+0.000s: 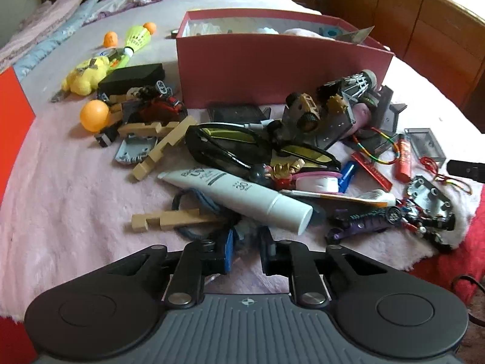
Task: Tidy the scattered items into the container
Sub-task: 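Grasp the blue plastic hook with the left tool while the right tool grasps the red-blue robot figure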
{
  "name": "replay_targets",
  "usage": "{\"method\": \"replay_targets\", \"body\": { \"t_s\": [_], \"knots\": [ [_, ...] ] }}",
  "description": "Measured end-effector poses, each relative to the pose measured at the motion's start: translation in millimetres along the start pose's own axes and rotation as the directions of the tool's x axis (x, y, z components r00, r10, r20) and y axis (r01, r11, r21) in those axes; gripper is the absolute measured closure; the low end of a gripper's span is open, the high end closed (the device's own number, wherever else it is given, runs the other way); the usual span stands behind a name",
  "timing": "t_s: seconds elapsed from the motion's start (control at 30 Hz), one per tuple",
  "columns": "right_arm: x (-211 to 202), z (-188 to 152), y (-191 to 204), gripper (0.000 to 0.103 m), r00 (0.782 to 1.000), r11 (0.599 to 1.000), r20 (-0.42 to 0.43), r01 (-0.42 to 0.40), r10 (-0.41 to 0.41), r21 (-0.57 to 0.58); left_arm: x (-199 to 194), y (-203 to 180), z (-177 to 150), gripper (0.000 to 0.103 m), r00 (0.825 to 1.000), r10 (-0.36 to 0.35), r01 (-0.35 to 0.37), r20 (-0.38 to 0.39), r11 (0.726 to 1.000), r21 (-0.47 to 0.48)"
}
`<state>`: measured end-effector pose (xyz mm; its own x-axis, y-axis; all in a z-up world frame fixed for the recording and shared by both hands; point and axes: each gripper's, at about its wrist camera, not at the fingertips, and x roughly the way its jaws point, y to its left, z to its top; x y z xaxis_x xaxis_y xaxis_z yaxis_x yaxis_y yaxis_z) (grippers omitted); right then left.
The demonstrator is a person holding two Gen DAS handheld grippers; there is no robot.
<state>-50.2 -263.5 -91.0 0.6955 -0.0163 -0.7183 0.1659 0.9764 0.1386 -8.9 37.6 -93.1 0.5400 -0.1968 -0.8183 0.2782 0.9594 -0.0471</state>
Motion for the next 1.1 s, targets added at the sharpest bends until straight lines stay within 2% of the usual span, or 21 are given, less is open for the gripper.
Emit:
{"method": "replay_targets", "body": {
  "t_s": [0.23,0.37,0.5,0.63,0.77,0.83,0.9,0.93,0.97,1.1],
  "knots": [
    [-12.1,4.0,4.5,0.075,0.999,0.998,-0.011,-0.048,0.048,-0.051,-16.3,-1.0,-8.3,0.085,0.999,-0.042,0.042,-0.012,0.999,0.001],
    [-19.5,1.8,15.4,0.073,0.989,0.982,-0.066,-0.139,0.131,-0.131,-18.3,-3.9,-11.8,0.084,0.998,-0.052,0.052,-0.024,0.998,0.018],
    [-25.5,-3.0,29.7,0.073,0.968,0.946,-0.136,-0.237,0.211,-0.22,-16.4,-6.2,-13.1,0.08,0.998,-0.055,0.056,-0.027,0.998,0.026],
    [-19.7,-11.3,44.5,0.073,0.95,0.917,-0.211,-0.283,0.229,-0.281,-9.6,-7.4,-13.1,0.069,0.998,-0.051,0.052,-0.03,0.998,0.033],
    [-13.4,-16.6,55.3,0.072,0.944,0.901,-0.234,-0.298,0.231,-0.314,-1.3,-10.2,-11.9,0.054,0.997,-0.061,0.063,-0.038,0.997,0.04],
    [-12.3,-18.1,60.8,0.072,0.937,0.892,-0.252,-0.317,0.242,-0.321,-0.2,-16.0,-11.6,0.055,0.998,-0.052,0.055,-0.036,0.996,0.071],
    [-13.7,-21.0,67.8,0.072,0.931,0.876,-0.272,-0.332,0.244,-0.349,-1.6,-20.3,-12.3,0.064,0.998,-0.053,0.056,-0.029,0.994,0.095],
    [-14.7,-23.2,70.2,0.072,0.927,0.867,-0.28,-0.341,0.247,-0.364,-2.7,-21.3,-12.9,0.076,0.997,-0.065,0.067,-0.028,0.993,0.097],
    [-16.3,-25.5,72.5,0.072,0.926,0.858,-0.285,-0.347,0.249,-0.378,-3.8,-22.6,-13.4,0.082,0.997,-0.074,0.077,-0.027,0.992,0.099],
    [-15.4,-29.4,77.5,0.071,0.925,0.852,-0.288,-0.349,0.248,-0.39,-7.6,-29.9,-15.1,0.082,0.995,-0.096,0.098,-0.024,0.988,0.12]
  ]
}}
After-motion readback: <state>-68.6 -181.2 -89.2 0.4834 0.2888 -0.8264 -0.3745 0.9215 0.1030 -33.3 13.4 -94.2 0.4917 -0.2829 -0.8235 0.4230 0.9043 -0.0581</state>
